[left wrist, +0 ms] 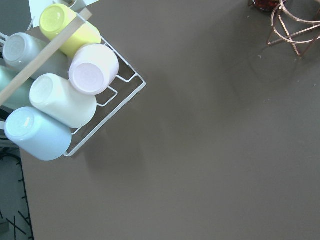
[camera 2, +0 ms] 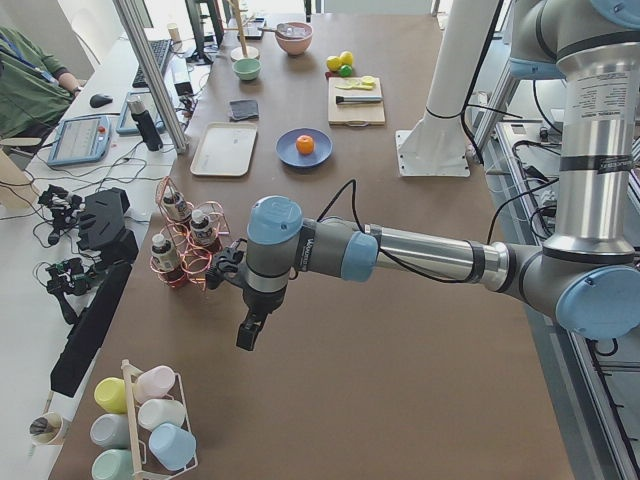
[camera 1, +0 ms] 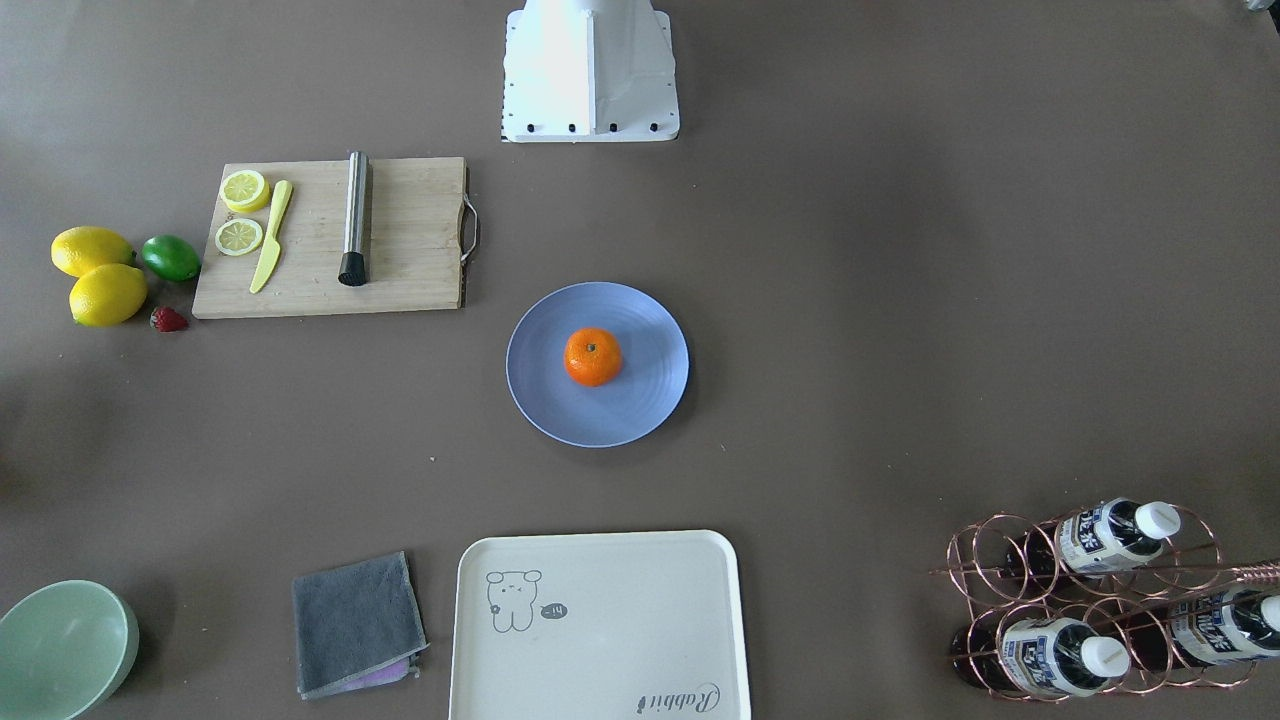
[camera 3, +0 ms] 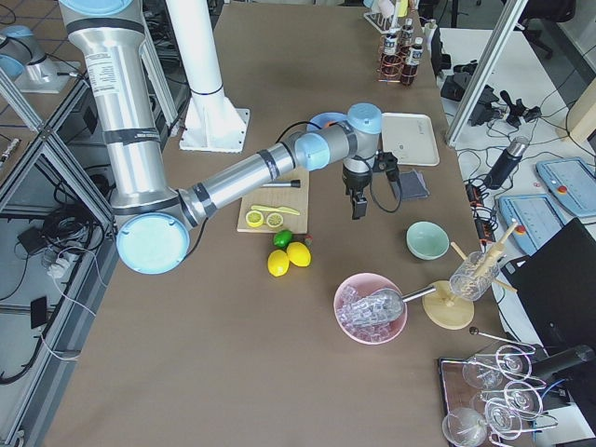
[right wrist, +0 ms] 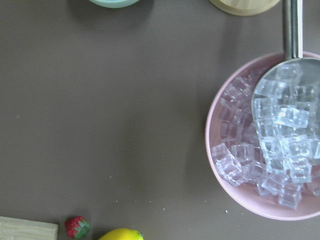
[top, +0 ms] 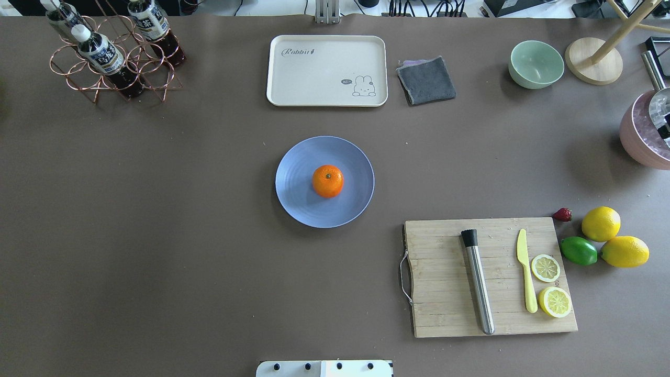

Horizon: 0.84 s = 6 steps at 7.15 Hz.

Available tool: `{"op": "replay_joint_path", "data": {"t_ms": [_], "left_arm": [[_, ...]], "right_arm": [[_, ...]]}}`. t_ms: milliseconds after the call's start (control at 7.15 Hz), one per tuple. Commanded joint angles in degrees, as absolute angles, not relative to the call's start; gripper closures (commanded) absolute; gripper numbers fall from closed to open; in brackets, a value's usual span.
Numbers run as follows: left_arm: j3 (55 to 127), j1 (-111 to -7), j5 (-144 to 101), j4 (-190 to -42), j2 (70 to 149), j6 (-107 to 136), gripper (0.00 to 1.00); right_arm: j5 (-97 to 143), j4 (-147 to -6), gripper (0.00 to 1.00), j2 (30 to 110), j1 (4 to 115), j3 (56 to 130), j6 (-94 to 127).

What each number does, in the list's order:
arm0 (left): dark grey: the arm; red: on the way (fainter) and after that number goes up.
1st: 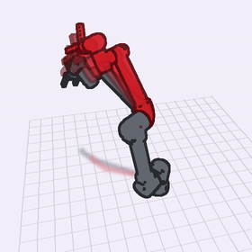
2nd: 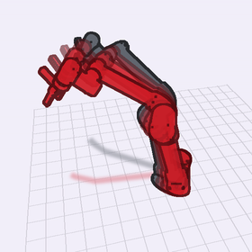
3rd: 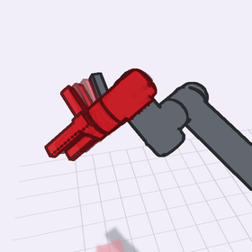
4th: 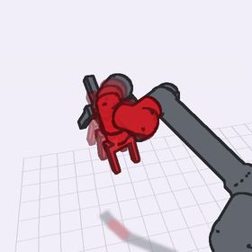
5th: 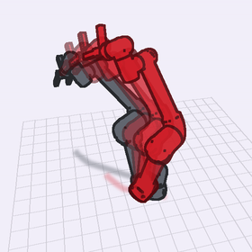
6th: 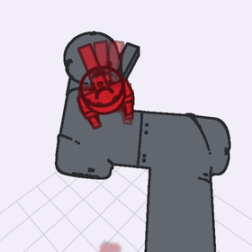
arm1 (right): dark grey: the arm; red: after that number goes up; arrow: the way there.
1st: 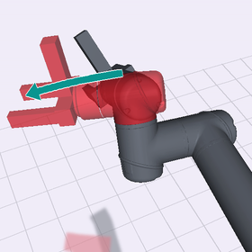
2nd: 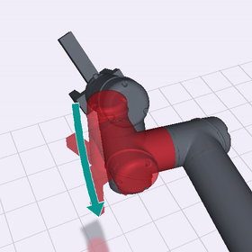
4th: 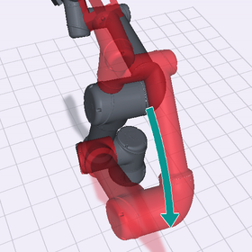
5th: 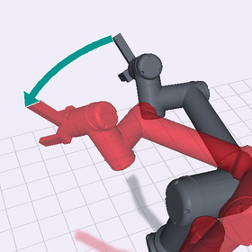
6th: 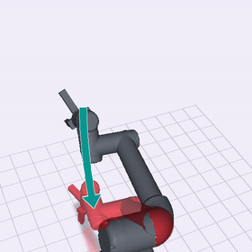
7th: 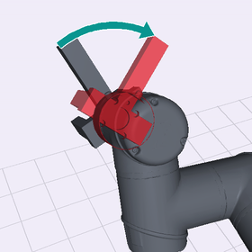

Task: Pick orange to plate

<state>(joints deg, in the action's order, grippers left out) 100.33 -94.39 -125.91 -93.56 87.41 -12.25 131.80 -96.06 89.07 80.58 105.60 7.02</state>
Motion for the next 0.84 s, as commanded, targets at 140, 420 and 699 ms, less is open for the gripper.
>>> {"op": "replay_joint_path", "data": {"t_ms": [140, 420, 699], "left_arm": [[98.36, -94.83, -128.06, -93.6, 86.13, -13.09, 0.02], [98.79, -94.75, -128.14, -93.69, 86.22, -13.01, 0.02], [98.53, -94.75, -128.14, -94.65, 86.48, -12.92, 0.02]], "right_arm": [[132.45, -96.06, 0.0, 92.11, 93.84, 97.93, -5.07], [132.8, -96.06, 0.0, 92.2, 94.66, 98.09, -4.57], [133.59, -96.06, 0.0, 91.67, 94.57, 97.91, -4.31]]}}
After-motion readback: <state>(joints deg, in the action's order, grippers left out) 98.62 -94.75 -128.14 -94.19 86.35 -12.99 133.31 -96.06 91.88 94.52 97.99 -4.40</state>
